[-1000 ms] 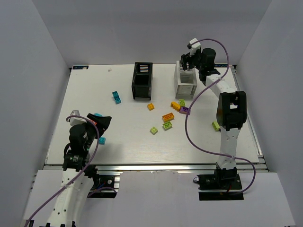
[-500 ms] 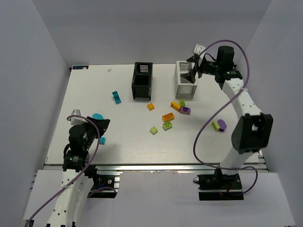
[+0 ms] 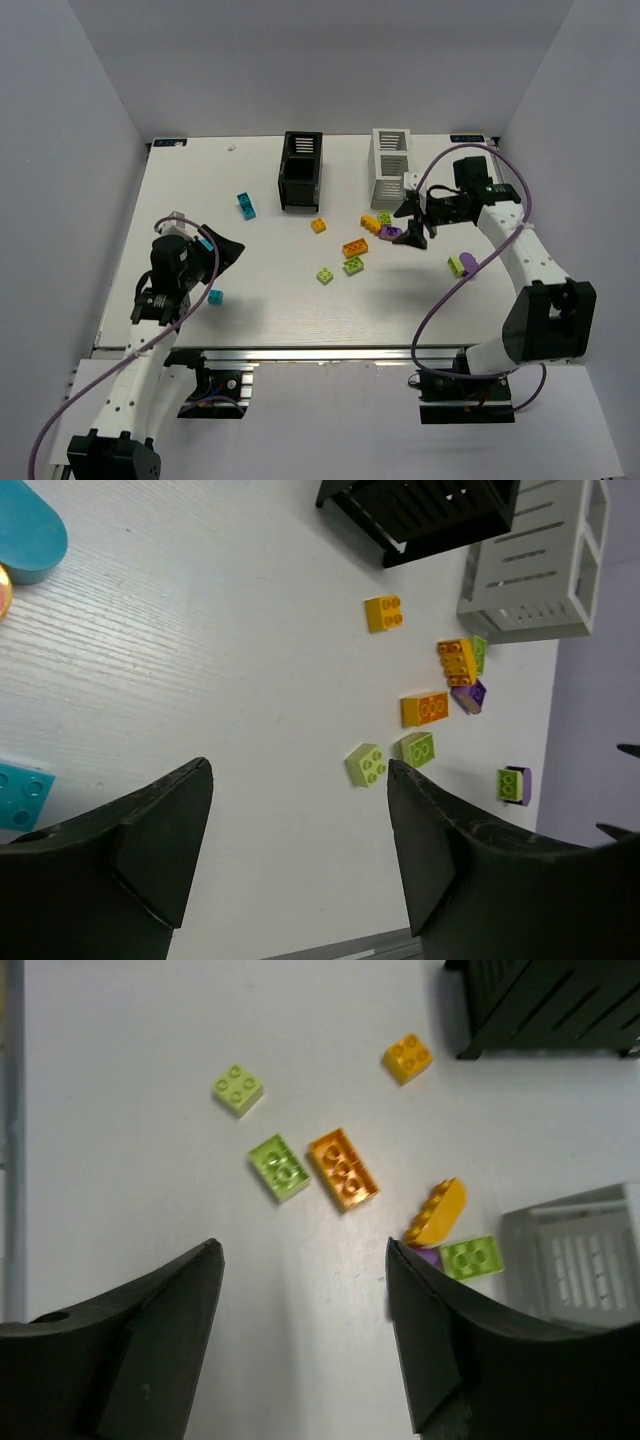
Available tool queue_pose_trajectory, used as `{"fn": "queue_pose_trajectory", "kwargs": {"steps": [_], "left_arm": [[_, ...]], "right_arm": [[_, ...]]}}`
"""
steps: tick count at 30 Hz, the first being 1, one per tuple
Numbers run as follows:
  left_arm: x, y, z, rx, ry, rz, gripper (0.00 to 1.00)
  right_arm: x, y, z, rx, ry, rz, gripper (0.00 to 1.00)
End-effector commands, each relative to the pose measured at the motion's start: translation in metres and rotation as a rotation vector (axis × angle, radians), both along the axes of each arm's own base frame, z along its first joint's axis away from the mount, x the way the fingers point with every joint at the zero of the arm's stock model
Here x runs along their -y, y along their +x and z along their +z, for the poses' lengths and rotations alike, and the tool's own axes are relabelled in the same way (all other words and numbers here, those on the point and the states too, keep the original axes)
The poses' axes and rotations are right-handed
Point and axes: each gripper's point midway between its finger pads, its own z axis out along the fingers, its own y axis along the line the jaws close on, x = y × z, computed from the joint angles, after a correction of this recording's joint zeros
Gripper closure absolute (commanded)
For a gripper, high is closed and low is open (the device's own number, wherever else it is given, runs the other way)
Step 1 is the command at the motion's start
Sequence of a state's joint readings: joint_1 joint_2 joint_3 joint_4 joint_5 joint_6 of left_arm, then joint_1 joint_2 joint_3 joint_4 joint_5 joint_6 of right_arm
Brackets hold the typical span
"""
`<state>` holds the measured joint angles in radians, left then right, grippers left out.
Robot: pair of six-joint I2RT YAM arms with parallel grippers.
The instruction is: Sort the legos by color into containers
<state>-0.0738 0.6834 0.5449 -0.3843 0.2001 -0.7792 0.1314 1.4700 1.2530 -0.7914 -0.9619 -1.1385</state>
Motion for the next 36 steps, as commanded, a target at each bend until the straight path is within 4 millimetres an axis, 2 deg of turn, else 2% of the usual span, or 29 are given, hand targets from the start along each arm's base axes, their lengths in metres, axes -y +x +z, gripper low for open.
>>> {"fn": "queue_pose_trajectory", "kwargs": {"steps": [1,3,4,5,7,8,11,12,14,18,21,22,23,24,25,28,30,31,32,34,35,36], "left_arm": [[-0.009,0.001,0.009,-0.041,0.103,-0.014,0.20],[-0.018,0.005,0.001,-0.104,0.154,0.008,0.19],[-0.029,0.008,-0.001,-0.131,0.197,0.053,0.19],[-0.036,0.005,0.001,-0.172,0.232,0.073,0.19],[-0.051,0.002,-0.014,-0.279,0.306,0.116,0.20],[-0.062,0.005,-0.011,-0.288,0.358,0.156,0.21],[-0.079,0.006,-0.021,-0.380,0.448,0.199,0.34],[-0.081,0.007,-0.024,-0.403,0.463,0.197,0.43],[-0.083,0.009,-0.035,-0.460,0.483,0.188,0.47],[-0.068,0.024,-0.036,-0.421,0.431,0.131,0.47],[-0.054,0.035,-0.031,-0.363,0.382,0.075,0.35],[-0.048,0.037,-0.032,-0.354,0.360,0.049,0.32],[-0.046,0.037,-0.033,-0.354,0.350,0.044,0.28],[-0.044,0.037,-0.034,-0.354,0.341,0.041,0.27],[-0.042,0.037,-0.034,-0.351,0.332,0.035,0.26],[-0.040,0.034,-0.033,-0.331,0.315,0.032,0.24],[-0.036,0.032,-0.031,-0.322,0.298,0.021,0.23],[-0.035,0.028,-0.029,-0.311,0.289,0.017,0.23],[-0.035,0.025,-0.028,-0.308,0.280,0.022,0.23],[-0.034,0.021,-0.023,-0.283,0.268,0.030,0.23],[-0.032,0.016,-0.027,-0.286,0.251,0.031,0.23],[-0.031,0.014,-0.028,-0.281,0.236,0.032,0.23]], "right_arm": [[0.009,-0.024,-0.003,0.007,-0.037,-0.015,0.11],[0.010,-0.020,-0.005,0.005,-0.035,-0.065,0.11],[0.012,-0.021,-0.002,0.018,-0.030,-0.085,0.11],[0.013,-0.023,-0.009,-0.020,-0.031,-0.117,0.11],[0.013,-0.021,-0.006,-0.001,-0.020,-0.141,0.11],[0.013,-0.021,-0.006,-0.002,-0.016,-0.147,0.11],[0.012,-0.020,-0.006,-0.013,-0.005,-0.168,0.11],[0.012,-0.021,-0.007,-0.023,-0.003,-0.170,0.12],[0.012,-0.018,-0.006,-0.018,0.006,-0.181,0.17],[0.014,-0.003,-0.005,-0.019,0.005,-0.247,0.28],[0.021,0.013,-0.009,-0.071,-0.009,-0.356,0.23],[0.023,0.018,-0.018,-0.107,-0.021,-0.387,0.14],[0.023,0.021,-0.025,-0.154,-0.025,-0.425,0.11],[0.028,0.024,-0.034,-0.175,-0.064,-0.455,0.11],[0.023,0.026,-0.050,-0.200,-0.111,-0.445,0.11],[0.024,0.033,-0.082,-0.180,-0.253,-0.426,0.11],[0.028,0.049,-0.085,-0.133,-0.298,-0.437,0.11],[0.029,0.054,-0.095,-0.144,-0.320,-0.435,0.11],[0.031,0.065,-0.091,-0.109,-0.340,-0.440,0.10],[0.032,0.074,-0.104,-0.116,-0.389,-0.434,0.11],[0.034,0.086,-0.101,-0.087,-0.408,-0.447,0.11],[0.035,0.090,-0.111,-0.093,-0.434,-0.435,0.11]]}}
